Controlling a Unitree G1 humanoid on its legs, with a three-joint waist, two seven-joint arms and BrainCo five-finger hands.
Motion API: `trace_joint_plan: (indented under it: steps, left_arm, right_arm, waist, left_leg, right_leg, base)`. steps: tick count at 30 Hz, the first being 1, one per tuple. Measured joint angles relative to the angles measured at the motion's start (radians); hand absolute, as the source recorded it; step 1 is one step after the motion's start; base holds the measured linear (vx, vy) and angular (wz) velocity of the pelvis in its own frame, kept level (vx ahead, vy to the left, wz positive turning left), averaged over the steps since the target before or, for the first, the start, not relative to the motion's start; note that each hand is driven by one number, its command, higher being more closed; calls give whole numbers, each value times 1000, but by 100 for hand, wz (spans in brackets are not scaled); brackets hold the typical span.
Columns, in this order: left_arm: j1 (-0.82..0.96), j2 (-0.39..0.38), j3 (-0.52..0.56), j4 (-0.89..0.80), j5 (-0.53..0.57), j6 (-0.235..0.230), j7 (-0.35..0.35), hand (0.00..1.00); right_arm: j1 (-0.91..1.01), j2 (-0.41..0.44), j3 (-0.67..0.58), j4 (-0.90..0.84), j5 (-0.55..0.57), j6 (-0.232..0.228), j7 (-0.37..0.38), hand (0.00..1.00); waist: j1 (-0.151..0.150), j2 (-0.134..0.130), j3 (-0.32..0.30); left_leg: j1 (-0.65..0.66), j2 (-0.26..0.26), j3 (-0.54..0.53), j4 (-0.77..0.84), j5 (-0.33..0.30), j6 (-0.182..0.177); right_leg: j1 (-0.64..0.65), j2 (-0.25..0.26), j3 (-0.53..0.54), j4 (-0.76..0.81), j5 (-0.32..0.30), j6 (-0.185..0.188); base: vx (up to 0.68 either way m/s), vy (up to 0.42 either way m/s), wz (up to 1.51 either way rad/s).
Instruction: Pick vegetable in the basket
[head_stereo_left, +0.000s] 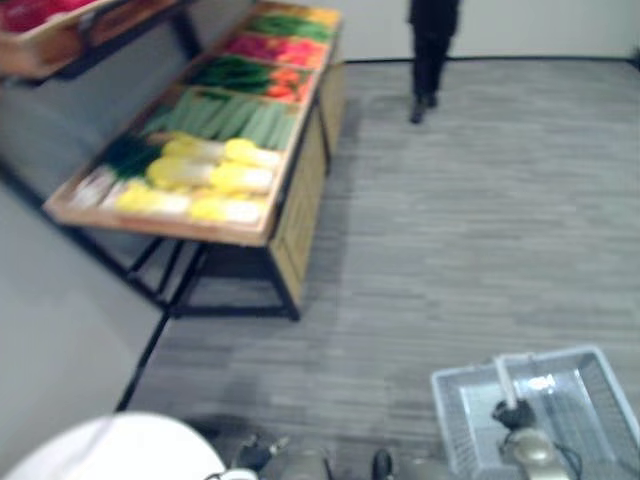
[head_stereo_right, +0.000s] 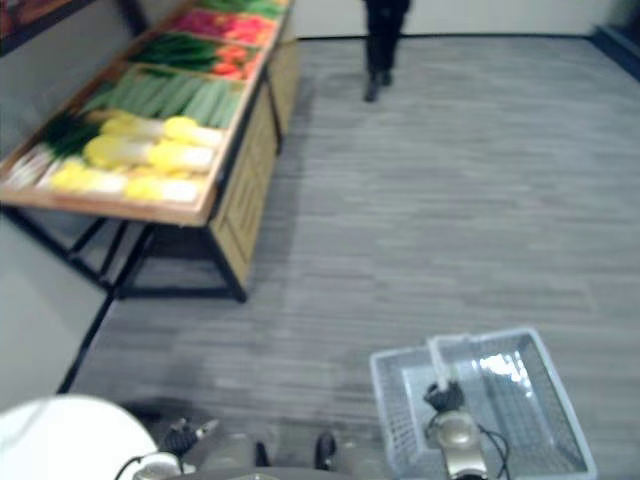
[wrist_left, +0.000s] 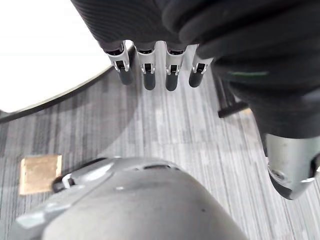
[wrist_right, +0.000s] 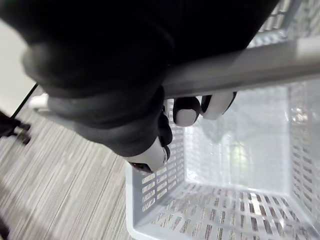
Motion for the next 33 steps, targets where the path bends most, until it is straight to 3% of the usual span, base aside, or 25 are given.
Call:
trace_joint_plan:
  steps: [2, 4, 6, 7, 9, 10, 11, 12, 15, 16, 17, 18, 19, 20, 21, 22, 23, 24, 25, 26, 27, 28, 30, 33]
  left_arm:
    - [11, -11, 1, 0, -4, -3, -1, 0]
    - [12, -15, 2, 0, -3, -4, -5, 0]
    - [9, -3, -1, -2, -4, -5, -6, 0]
    - [12, -2, -3, 1, -6, -4, -7, 0]
    - [18, 4, -11, 2, -6, -3, -7, 0]
    - [19, 7, -32, 2, -7, -2, -8, 0]
    - [18, 7, -36, 2, -9, -2, -8, 0]
    - [4, 10, -40, 1, -25, -3, -8, 0]
    - [-22, 8, -40, 1, -38, -3, -8, 0]
    - [-30, 8, -39, 1, -38, -3, -8, 0]
    - [-31, 8, -38, 1, -38, -3, -8, 0]
    - [-31, 7, -23, 2, -37, -3, -8, 0]
    - [-32, 7, -11, 2, -37, -3, -8, 0]
    - [-31, 3, 16, 7, -39, -3, -8, 0]
    - [-41, -25, 34, 23, -41, -5, -10, 0]
    - [-41, -36, 46, 29, -41, -6, -11, 0]
    - [-34, -52, 77, 32, -42, -11, -12, 0]
    - [-15, -64, 117, 32, -42, -9, -11, 0]
    - [-7, -65, 138, 31, -44, -6, -12, 0]
    - [11, -64, 156, 29, -57, -4, -12, 0]
    - [33, -64, 154, 19, -71, -4, -14, 0]
    - [43, -67, 153, 18, -74, -4, -14, 0]
    - [53, -63, 155, 15, -82, -3, -14, 0]
    - [48, -61, 155, 1, -83, -3, -14, 0]
  right_arm:
    - [7, -4, -4, 21, 6, 7, 0, 100]
    - [34, 0, -1, 24, -5, 16, 3, 100]
    - [40, 7, 0, 41, -14, 15, 4, 100]
    - [32, 13, 2, 71, -15, 18, 7, 100]
    - [31, 30, 0, 81, -15, 19, 7, 100]
    - [35, 38, -2, 101, -14, 19, 8, 100]
    - [38, 39, -2, 101, -13, 19, 8, 100]
    - [35, 46, -8, 101, -13, 17, 6, 100]
    - [32, 51, -19, 116, -13, 11, 11, 100]
    - [29, 53, -21, 138, -13, 9, 14, 100]
    - [29, 55, -24, 143, -13, 9, 16, 100]
    - [32, 68, -50, 151, -13, 7, 17, 100]
    - [33, 71, -59, 159, -12, 6, 18, 100]
    - [33, 70, -92, 181, -11, 7, 21, 100]
    - [33, 58, -132, 198, -11, 11, 19, 100]
    - [33, 56, -150, 210, -11, 11, 17, 100]
    - [32, 36, -172, 220, -4, 16, 18, 100]
    - [36, 37, -179, 220, -4, 17, 22, 100]
    - [35, 33, -179, 220, -4, 17, 23, 100]
    - [46, 41, -168, 220, -4, 17, 24, 100]
    - [52, 45, -148, 220, -2, 17, 24, 100]
    - [50, 40, -150, 221, 0, 17, 24, 100]
    - [32, 42, -151, 232, 8, 17, 25, 100]
    - [-17, 30, -156, 250, 8, 17, 26, 100]
  waist:
    - [0, 14, -9]
    - [3, 17, -15]
    - [-1, -1, -21]
    - [11, -19, -16]
    - [15, -16, -12]
    - [-11, -24, -12]
    - [-18, -22, -11]
    - [-32, -17, -8]
    - [-34, -10, -3]
    - [-34, -7, -1]
    - [-34, -7, -1]
    - [-38, -14, 0]
    - [-38, -22, -1]
    - [-42, -23, 1]
    - [-42, 14, -2]
    - [-40, 24, -5]
    - [-34, 40, -5]
    - [-34, 46, 0]
    - [-34, 41, 4]
    - [-33, 41, 5]
    - [-22, 40, 7]
    - [-15, 40, 7]
    - [18, 28, 14]
    - [27, 15, 23]
  left_leg:
    - [-1, -20, -33, -125, 85, 19]
    - [32, -30, -29, -140, 149, 49]
    - [72, -49, 13, -164, 139, 65]
    - [134, -58, 59, -206, 127, 79]
    - [192, -53, 75, -227, 108, 90]
    - [247, -53, 61, -250, 96, 102]
    - [260, -53, 54, -261, 92, 105]
    - [278, -48, 39, -275, 77, 106]
    - [297, -3, 9, -274, 30, 83]
    - [309, 25, -5, -276, 11, 64]
    - [313, 33, -9, -277, 5, 59]
    - [342, 61, -30, -292, -28, 27]
    - [346, 62, -41, -296, -42, 20]
    - [370, 71, -64, -296, -75, 5]
    - [377, 113, -96, -269, -80, 15]
    - [363, 122, -117, -231, -62, 5]
    - [329, 135, -151, -130, -24, -6]
    - [272, 143, -196, 22, 29, -19]
    - [242, 148, -207, 106, 72, -25]
    - [180, 161, -217, 275, 177, -47]
    - [125, 181, -195, 444, 188, -61]
    - [97, 191, -167, 518, 178, -64]
    - [-22, 200, -38, 641, 96, -45]
    - [-113, 164, 103, 514, 33, -42]
  right_leg:
    - [23, 6, 55, -20, 1, 11]
    - [19, 3, 110, 35, -53, 41]
    - [-12, -34, 114, 141, -115, 109]
    - [-75, -52, 106, 324, -131, 161]
    - [-156, -70, 69, 542, -113, 230]
    - [-196, -124, -9, 656, -144, 183]
    - [-206, -148, -35, 661, -153, 169]
    - [-225, -189, -74, 619, -157, 162]
    - [-244, -211, -111, 354, -129, 168]
    - [-248, -208, -114, 211, -69, 165]
    - [-249, -207, -113, 166, -44, 165]
    - [-271, -214, -91, -8, 72, 187]
    - [-281, -220, -74, -41, 89, 203]
    - [-292, -231, -60, -19, 180, 218]
    - [-301, -204, -59, 65, 206, 217]
    - [-309, -200, -58, 105, 204, 213]
    - [-298, -193, -83, 154, 161, 158]
    - [-251, -185, -115, 160, 117, 139]
    - [-219, -180, -132, 158, 96, 132]
    - [-142, -167, -157, 143, 67, 111]
    - [-67, -148, -172, 112, 43, 99]
    - [-29, -140, -183, 92, 46, 103]
    - [84, -123, -196, -4, 46, 104]
    - [142, -138, -212, -57, 42, 111]
  base:
    - [237, 179, -132]
    - [331, 210, -104]
    - [282, 161, -59]
    - [297, 167, -66]
    - [247, 132, -36]
    - [230, 92, 16]
    - [250, 97, 38]
    - [166, 52, 28]
    - [303, -70, 25]
    - [453, -228, 24]
    - [525, -293, 29]
    - [375, -216, 28]
    - [370, -270, 54]
    - [504, -351, 71]
    - [612, -424, 73]
    - [659, -438, 60]
    - [536, -380, 52]
    - [536, -374, 51]
    - [502, -336, 63]
    - [469, -310, 50]
    - [450, -299, 38]
    - [448, -275, 17]
    - [490, -252, 12]
    - [300, -59, 14]
